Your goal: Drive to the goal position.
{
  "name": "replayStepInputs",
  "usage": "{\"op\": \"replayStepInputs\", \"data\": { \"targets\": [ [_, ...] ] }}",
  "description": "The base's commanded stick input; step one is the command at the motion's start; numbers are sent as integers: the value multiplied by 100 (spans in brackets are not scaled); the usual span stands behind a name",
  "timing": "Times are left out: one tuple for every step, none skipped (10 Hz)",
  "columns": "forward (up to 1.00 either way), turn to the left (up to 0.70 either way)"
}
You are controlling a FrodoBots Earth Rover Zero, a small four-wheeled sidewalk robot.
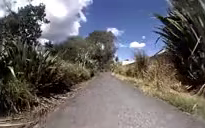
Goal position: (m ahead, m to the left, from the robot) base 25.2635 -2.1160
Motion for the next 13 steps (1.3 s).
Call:
{"op": "replayStepInputs", "data": {
  "targets": [
    [70,0],
    [70,0],
    [70,0],
    [70,0],
    [70,0],
    [70,0],
    [70,0],
    [70,1],
    [70,2],
    [70,2],
    [70,0],
    [70,0],
    [70,0]
  ]
}}
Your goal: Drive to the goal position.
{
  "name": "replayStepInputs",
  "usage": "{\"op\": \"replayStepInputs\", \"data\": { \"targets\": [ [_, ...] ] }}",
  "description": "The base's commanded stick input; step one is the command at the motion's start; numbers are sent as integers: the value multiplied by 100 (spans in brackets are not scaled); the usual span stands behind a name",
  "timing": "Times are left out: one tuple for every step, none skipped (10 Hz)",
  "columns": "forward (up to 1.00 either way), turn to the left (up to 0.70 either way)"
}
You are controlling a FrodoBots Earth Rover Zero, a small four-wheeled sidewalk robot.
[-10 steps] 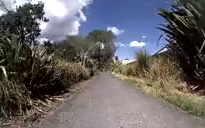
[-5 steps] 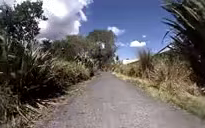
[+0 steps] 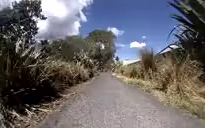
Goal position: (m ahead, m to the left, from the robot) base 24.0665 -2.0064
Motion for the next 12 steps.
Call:
{"op": "replayStepInputs", "data": {
  "targets": [
    [70,0],
    [70,0],
    [70,0],
    [70,0],
    [70,0],
    [70,0],
    [70,0],
    [70,0],
    [70,0],
    [70,0],
    [70,0],
    [70,0]
  ]
}}
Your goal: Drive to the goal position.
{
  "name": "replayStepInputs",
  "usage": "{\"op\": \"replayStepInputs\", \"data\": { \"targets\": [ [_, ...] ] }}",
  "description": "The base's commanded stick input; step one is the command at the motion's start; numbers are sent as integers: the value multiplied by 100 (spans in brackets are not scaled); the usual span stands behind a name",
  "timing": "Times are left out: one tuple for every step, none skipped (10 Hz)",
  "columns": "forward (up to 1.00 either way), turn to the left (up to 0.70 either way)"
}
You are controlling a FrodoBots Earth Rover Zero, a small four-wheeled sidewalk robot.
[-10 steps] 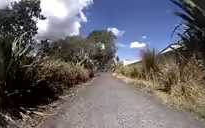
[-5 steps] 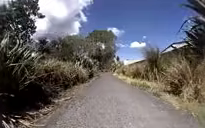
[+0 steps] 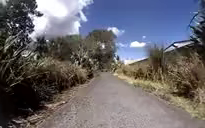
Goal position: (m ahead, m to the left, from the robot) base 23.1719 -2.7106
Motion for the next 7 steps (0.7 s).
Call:
{"op": "replayStepInputs", "data": {
  "targets": [
    [70,0],
    [70,0],
    [70,0],
    [70,0],
    [70,0],
    [70,0],
    [70,0]
  ]
}}
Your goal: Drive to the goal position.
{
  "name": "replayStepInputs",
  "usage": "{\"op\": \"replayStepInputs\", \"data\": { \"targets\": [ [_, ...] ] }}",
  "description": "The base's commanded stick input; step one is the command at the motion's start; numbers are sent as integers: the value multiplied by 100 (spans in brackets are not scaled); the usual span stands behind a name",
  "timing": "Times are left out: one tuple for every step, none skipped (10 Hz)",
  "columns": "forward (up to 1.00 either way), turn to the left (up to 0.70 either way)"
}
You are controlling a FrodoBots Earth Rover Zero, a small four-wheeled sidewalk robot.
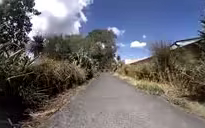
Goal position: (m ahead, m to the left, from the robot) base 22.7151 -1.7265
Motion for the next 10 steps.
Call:
{"op": "replayStepInputs", "data": {
  "targets": [
    [70,0],
    [70,0],
    [70,0],
    [70,0],
    [70,0],
    [70,0],
    [70,0],
    [70,0],
    [70,0],
    [70,0]
  ]
}}
